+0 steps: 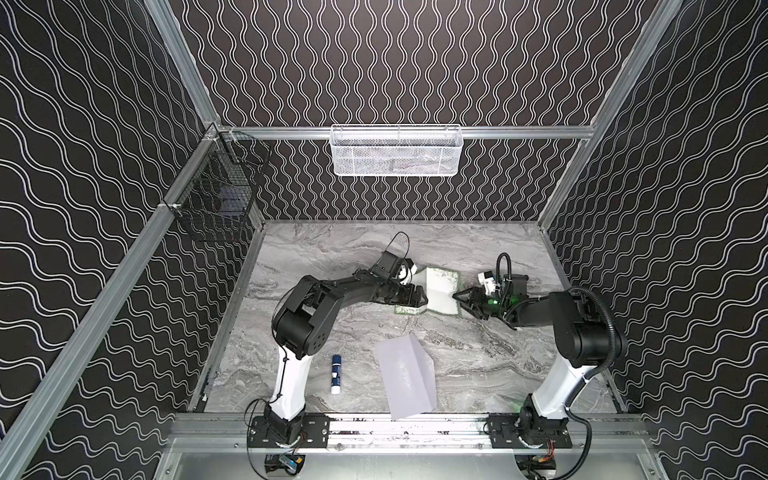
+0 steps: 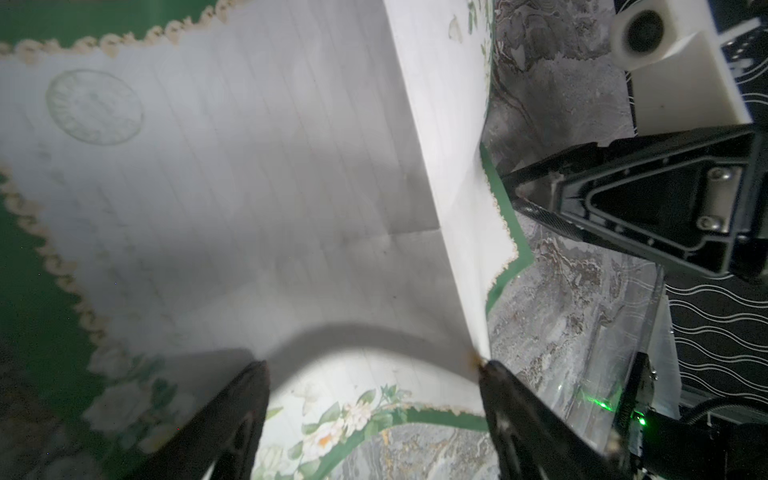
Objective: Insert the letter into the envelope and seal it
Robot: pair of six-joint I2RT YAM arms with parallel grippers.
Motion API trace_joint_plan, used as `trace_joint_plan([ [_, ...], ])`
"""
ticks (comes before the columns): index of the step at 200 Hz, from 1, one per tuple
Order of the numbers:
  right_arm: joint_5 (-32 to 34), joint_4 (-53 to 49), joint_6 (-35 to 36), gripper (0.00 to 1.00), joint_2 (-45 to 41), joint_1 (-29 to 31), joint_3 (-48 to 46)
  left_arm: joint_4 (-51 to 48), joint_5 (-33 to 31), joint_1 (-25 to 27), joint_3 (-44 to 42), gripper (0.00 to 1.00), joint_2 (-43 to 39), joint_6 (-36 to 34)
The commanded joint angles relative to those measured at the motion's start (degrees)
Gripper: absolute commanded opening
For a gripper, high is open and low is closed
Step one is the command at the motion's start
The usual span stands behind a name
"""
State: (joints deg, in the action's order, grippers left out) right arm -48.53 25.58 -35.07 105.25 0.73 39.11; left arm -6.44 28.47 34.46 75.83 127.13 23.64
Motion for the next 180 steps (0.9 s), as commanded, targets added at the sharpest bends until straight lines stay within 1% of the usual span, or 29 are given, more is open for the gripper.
trace_joint_plan([
  [1,-0.7,1.2,-0.8,0.55,0.2,0.1,0.2,4.5,3.9,-0.1,-1.1,0.87,-0.9,0.3],
  [26,1.3,-2.3,1.8,0.54,-0.3,0.1,0.8,8.8,5.9,-0.1,-2.4,0.93,-0.9,2.2],
  [43,1.7,-2.6,2.1,0.53,-0.1,0.3,0.8,8.8,5.7,-0.2,-1.6,0.95,-0.2,3.3],
  [69,2.8,-3.8,2.8,0.52,0.2,2.2,1.4,7.0,5.5,-0.2,1.0,0.90,1.9,3.7],
  [112,2.6,-2.6,1.9,0.51,1.5,3.6,1.4,5.8,4.2,-0.2,1.4,0.85,3.0,4.2],
  [137,1.5,-0.8,0.7,0.50,1.5,3.6,0.7,6.0,3.5,-0.3,0.5,0.85,2.0,4.5],
  [149,0.9,-0.2,0.3,0.48,1.3,3.6,0.4,6.1,2.7,-0.3,-0.2,0.85,0.5,4.5],
  [180,-0.8,2.8,-1.8,0.45,1.7,3.5,0.1,7.0,2.0,-2.0,-1.7,0.86,-1.9,4.7],
])
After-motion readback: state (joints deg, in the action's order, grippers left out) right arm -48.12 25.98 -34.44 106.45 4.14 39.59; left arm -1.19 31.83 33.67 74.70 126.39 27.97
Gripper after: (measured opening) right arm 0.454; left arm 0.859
